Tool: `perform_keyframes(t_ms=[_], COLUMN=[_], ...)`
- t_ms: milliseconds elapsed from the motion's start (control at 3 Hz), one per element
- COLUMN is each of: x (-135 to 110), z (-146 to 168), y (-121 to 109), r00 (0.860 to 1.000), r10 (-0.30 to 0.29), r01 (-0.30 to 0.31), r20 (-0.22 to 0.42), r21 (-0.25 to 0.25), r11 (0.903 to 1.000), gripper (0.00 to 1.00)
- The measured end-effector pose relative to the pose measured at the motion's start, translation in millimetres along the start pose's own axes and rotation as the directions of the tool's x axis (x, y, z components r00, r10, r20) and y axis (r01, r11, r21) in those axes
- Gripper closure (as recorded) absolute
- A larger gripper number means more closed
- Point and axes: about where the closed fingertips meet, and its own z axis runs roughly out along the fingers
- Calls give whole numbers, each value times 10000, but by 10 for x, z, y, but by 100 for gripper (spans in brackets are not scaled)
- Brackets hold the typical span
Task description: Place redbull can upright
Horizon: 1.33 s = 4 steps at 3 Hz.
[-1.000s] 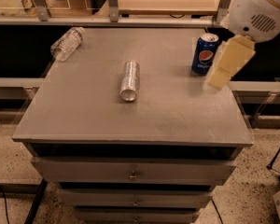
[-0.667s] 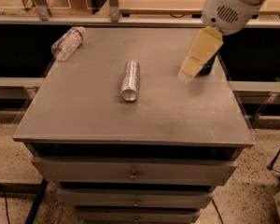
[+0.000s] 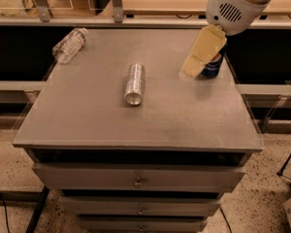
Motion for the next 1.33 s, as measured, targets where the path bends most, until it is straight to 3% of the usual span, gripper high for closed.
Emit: perform_keyframes(t_ms=[333, 667, 1000, 1333], x=[-129, -442, -746, -785], z=[295, 834, 1331, 1365], y=[96, 242, 353, 385], r00=[9996, 9970, 9896, 9873], r10=[251, 752, 1279, 1419], r01=[-256, -766, -1362, -1509], r20=[-106, -166, -659, -708], r21=[-488, -1088, -1412, -1448], r11=[9985, 9911, 9806, 9779], gripper=[0, 0, 0, 0])
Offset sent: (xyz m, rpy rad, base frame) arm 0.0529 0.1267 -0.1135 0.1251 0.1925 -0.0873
